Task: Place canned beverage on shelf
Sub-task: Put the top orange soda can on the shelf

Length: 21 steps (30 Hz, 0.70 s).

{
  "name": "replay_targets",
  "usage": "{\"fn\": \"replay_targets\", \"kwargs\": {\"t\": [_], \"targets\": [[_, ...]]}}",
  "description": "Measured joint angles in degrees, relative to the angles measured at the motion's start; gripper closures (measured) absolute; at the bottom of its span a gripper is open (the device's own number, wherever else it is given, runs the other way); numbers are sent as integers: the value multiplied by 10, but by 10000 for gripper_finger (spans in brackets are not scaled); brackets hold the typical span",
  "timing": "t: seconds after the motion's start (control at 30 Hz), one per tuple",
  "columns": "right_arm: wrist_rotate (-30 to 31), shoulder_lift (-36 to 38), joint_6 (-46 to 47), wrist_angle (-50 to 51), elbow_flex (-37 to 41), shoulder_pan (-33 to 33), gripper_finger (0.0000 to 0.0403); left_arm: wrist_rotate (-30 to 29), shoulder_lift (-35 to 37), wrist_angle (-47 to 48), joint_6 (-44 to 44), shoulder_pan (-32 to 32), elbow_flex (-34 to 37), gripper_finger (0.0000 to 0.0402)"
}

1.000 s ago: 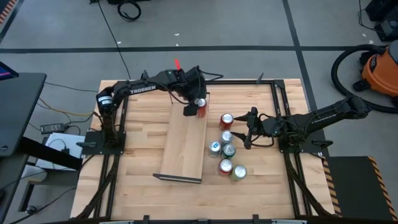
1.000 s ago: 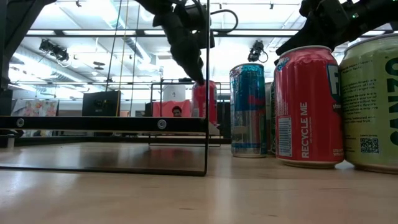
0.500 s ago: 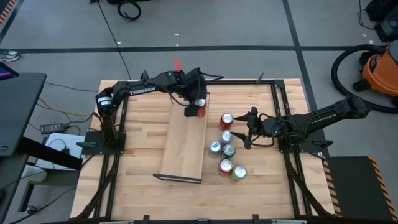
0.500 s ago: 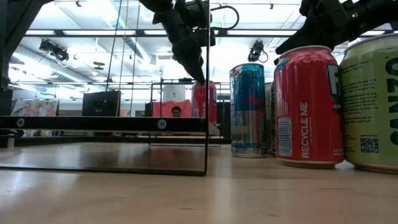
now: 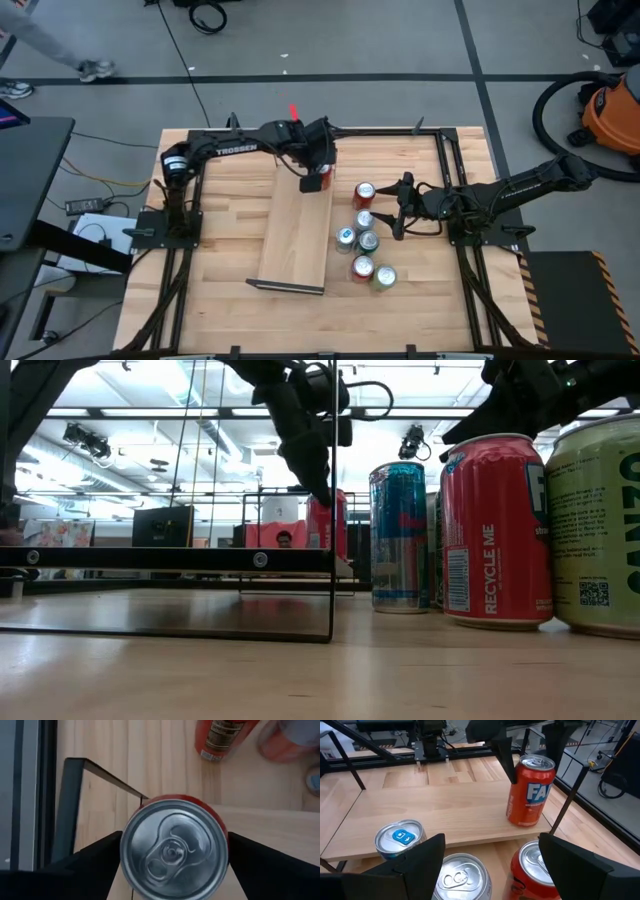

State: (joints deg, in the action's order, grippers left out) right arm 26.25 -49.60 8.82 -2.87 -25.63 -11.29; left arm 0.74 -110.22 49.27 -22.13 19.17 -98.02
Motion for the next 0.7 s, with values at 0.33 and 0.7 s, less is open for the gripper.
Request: {"fn": "replay_targets", "kwargs": {"t": [0.33, 0.7], "targets": [[-4, 0, 1, 0, 0, 0, 70, 0, -5, 3, -27, -11, 0, 63], [-4, 0, 2, 0, 0, 0, 70, -10, -5, 6, -27, -16, -1, 89]]}}
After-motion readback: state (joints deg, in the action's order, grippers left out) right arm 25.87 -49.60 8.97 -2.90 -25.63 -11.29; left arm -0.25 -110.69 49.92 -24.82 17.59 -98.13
